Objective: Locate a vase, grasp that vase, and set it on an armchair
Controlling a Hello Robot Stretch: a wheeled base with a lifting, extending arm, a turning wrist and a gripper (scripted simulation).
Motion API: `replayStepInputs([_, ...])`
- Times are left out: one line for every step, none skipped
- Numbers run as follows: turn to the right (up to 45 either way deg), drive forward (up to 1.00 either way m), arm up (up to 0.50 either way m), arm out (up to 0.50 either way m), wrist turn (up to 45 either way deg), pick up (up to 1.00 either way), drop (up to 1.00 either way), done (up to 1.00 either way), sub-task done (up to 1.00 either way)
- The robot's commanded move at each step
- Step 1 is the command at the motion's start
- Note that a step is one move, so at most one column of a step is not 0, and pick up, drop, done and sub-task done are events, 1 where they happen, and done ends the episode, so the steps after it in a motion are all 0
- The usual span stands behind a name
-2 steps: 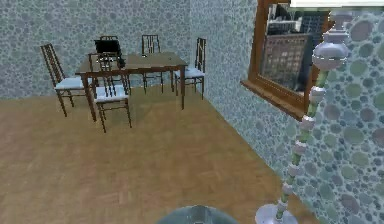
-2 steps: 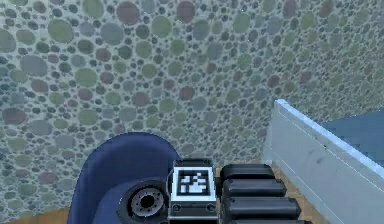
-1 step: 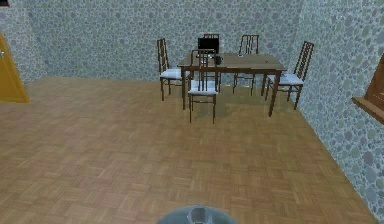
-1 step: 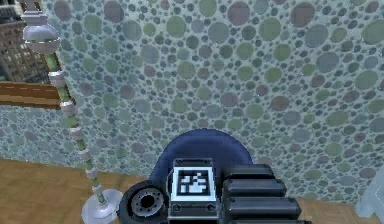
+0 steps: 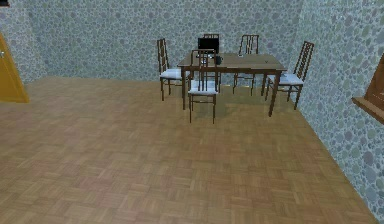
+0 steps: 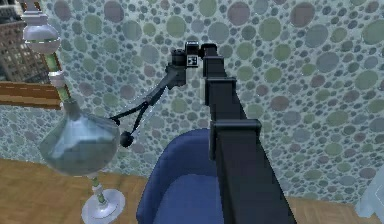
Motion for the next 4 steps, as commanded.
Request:
replayStepInputs([0.0,0.0,0.0,0.0,45.0,0.0,0.0,0.0,0.0])
replayStepInputs([0.0,0.0,0.0,0.0,45.0,0.0,0.0,0.0,0.0])
replayStepInputs([0.0,0.0,0.0,0.0,45.0,0.0,0.0,0.0,0.0])
replayStepInputs([0.0,0.0,0.0,0.0,6.0,0.0,0.0,0.0,0.0])
